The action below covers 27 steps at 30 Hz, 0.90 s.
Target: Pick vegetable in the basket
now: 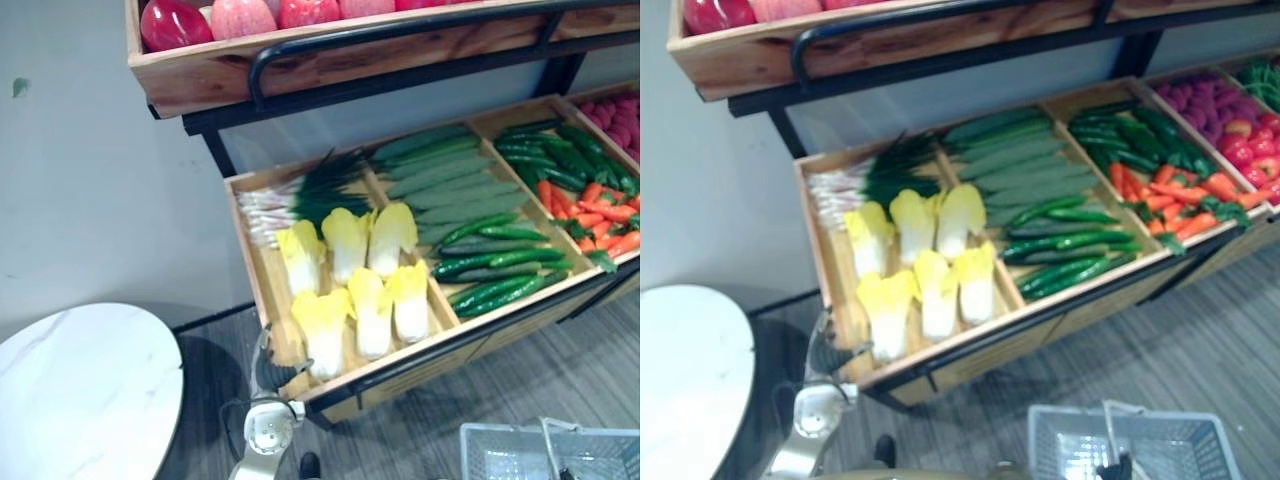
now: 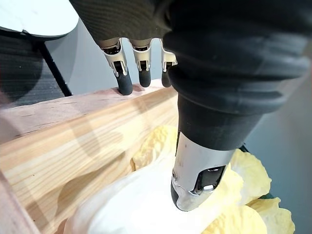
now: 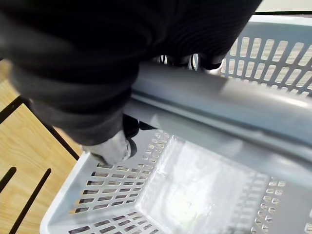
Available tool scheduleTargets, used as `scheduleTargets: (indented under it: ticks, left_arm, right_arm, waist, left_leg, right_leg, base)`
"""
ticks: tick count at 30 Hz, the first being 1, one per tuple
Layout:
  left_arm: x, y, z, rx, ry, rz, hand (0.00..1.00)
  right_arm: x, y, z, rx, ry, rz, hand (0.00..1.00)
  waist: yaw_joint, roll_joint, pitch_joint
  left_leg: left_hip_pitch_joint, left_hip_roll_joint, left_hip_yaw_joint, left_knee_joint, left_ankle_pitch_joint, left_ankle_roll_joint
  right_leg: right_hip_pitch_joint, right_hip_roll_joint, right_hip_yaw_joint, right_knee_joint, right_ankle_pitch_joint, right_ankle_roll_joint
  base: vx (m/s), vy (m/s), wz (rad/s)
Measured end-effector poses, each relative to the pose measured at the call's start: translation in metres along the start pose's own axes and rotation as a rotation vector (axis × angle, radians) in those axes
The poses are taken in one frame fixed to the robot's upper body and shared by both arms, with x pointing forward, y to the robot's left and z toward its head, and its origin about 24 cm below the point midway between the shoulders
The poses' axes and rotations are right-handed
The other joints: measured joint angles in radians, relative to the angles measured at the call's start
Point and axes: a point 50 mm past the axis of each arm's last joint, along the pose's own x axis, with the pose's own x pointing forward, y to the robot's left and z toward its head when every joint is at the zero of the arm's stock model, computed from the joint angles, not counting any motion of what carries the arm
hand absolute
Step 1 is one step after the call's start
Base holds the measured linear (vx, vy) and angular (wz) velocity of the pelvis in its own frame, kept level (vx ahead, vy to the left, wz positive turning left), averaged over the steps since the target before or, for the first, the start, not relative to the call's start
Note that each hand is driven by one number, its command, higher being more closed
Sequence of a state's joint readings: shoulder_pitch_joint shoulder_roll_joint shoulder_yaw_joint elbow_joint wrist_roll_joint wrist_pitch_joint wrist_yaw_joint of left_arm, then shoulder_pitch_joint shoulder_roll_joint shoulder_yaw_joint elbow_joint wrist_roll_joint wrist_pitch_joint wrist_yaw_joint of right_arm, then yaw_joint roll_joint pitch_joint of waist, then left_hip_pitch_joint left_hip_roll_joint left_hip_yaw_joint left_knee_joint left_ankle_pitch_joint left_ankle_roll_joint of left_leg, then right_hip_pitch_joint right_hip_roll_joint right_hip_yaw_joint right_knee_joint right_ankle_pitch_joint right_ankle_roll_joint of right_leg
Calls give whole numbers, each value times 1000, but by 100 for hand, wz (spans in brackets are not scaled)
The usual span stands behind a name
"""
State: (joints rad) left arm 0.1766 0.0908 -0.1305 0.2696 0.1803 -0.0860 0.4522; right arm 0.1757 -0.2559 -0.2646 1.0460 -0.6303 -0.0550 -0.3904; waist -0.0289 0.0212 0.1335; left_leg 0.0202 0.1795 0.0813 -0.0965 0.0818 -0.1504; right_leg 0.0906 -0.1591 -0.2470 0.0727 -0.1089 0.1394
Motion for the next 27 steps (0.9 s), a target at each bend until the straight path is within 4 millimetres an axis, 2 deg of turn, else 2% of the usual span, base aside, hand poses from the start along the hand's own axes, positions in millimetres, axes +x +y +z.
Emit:
scheduleTargets:
  ticks: [9, 15, 18, 21, 27]
  left_arm:
    - [3, 0, 3, 2, -13, 15, 0]
    - [1, -17, 14, 15, -65, -96, 0]
    - [0, -20, 22, 2, -96, -115, 0]
    - [0, -19, 33, -20, -144, -120, 0]
    - [-1, -21, 37, -23, -159, -138, 0]
  right_arm:
    - [0, 2, 3, -16, -18, 3, 100]
    - [1, 2, 9, -20, -35, 3, 100]
    - [2, 2, 11, -16, -41, 1, 100]
    - [1, 2, 10, -17, -38, 2, 100]
    - [2, 2, 11, -16, -40, 1, 100]
  waist:
    - [1, 0, 0]
    - [-8, 0, 0]
    - [-25, 0, 0]
    - [-24, -1, 0]
    - [-24, -1, 0]
  left_leg:
    - [0, 3, 19, 0, -3, -2]
    - [0, 4, 24, 0, -4, -1]
    - [0, 4, 26, 0, -4, -1]
    - [0, 5, 26, 0, -4, -1]
    - [2, 5, 26, 0, -4, -1]
  right_leg:
    - [-10, 2, 13, -1, 1, 0]
    - [-15, 3, 20, -3, 8, 0]
    - [-14, 4, 21, -7, 11, 1]
    - [-13, 5, 21, -7, 11, 1]
    - [-11, 5, 21, -6, 12, 1]
  base:
    - [5, -6, -5]
    - [3, -4, -5]
    - [4, -1, -1]
    - [0, 0, 0]
    - [0, 0, 0]
